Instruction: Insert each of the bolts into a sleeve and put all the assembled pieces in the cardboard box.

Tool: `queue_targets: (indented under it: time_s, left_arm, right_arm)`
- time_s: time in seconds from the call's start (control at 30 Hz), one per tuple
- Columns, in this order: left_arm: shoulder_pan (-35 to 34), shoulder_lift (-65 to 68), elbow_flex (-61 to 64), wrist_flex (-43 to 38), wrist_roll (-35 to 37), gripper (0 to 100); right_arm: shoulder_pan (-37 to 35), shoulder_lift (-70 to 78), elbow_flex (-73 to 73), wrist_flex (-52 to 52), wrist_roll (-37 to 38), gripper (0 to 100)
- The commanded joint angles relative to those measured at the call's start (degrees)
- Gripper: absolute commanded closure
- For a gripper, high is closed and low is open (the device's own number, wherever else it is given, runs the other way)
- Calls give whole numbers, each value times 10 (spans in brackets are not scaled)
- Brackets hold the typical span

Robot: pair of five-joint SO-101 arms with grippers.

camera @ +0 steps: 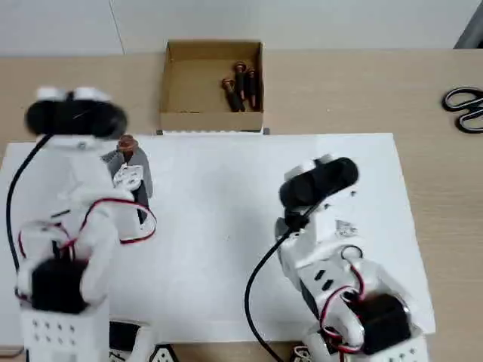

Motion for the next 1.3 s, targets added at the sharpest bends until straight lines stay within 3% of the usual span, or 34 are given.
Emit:
queue_targets:
  time_s: [0.0, 0.27, 0.53, 0.9, 1.27]
  left_arm:
    - [1, -64, 51, -68, 61, 995]
    - [4, -116, 110, -80, 156, 995]
    - [103, -119, 106, -59, 247, 995]
    - [193, -119, 110, -59, 254, 995]
    - [200, -118, 110, -11, 251, 995]
  right_arm:
    - [-41, -5, 25, -80, 4, 996]
    - [-131, -5, 99, -202, 4, 996]
    - [-197, -5, 157, -291, 4, 996]
    - [-231, -5, 159, -304, 4, 996]
    - [-227, -6, 156, -304, 36, 996]
